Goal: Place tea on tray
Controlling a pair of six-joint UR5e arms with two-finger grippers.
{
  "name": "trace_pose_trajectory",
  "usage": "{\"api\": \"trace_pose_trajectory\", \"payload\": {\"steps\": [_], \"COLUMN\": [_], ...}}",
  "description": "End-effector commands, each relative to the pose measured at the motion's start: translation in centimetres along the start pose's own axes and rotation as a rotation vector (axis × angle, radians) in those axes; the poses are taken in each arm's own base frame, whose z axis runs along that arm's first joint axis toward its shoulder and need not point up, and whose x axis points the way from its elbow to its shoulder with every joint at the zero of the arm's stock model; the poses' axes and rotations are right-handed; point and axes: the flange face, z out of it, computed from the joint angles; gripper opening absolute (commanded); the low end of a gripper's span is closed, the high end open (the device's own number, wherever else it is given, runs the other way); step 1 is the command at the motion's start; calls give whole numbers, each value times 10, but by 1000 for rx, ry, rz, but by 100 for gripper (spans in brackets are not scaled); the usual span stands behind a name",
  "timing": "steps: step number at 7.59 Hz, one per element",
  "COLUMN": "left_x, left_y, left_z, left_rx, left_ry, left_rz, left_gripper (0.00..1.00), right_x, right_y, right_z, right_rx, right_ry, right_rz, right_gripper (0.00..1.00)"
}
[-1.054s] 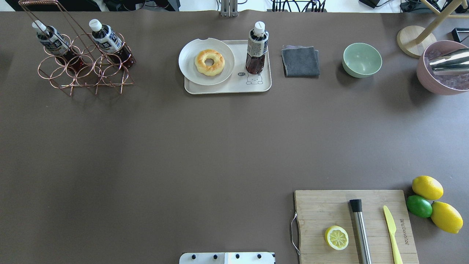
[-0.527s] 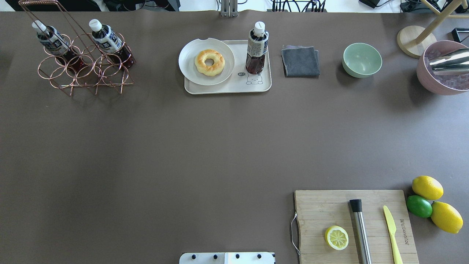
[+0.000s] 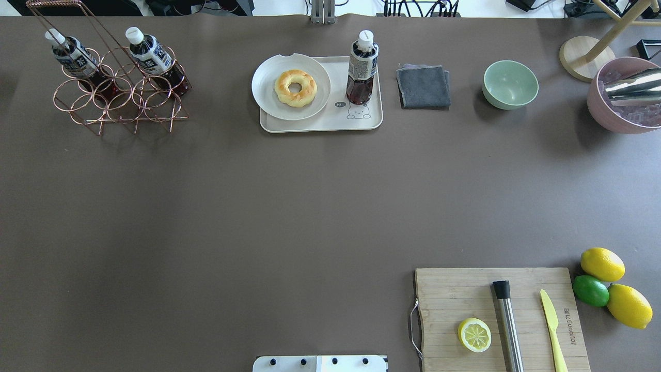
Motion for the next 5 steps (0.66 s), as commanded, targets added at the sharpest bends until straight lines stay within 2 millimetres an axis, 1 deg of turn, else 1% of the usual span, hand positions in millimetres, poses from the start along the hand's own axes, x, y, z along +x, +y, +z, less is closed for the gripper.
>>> {"api": "trace_pose_trajectory", "payload": {"steps": [1, 2, 4, 5], "left_x": [0, 2, 2, 1], "left_y": [0, -1, -1, 2], "left_z": [-2, -3, -3, -2], "left_rx": [2, 5, 5, 2], "left_ry": [-4, -5, -5, -4], "left_rz": [-2, 1, 1, -2], "left_gripper": [98, 98, 98, 98], "right_x": [-1, 5, 6, 5], "right_y": [-4, -19, -20, -20], "right_z": [0, 0, -1, -2], "right_rx": [3, 0, 2, 5], "right_ry": [-1, -1, -1, 0], "right_rz": [-5, -3, -3, -5], "right_gripper": [100, 100, 100, 100]}}
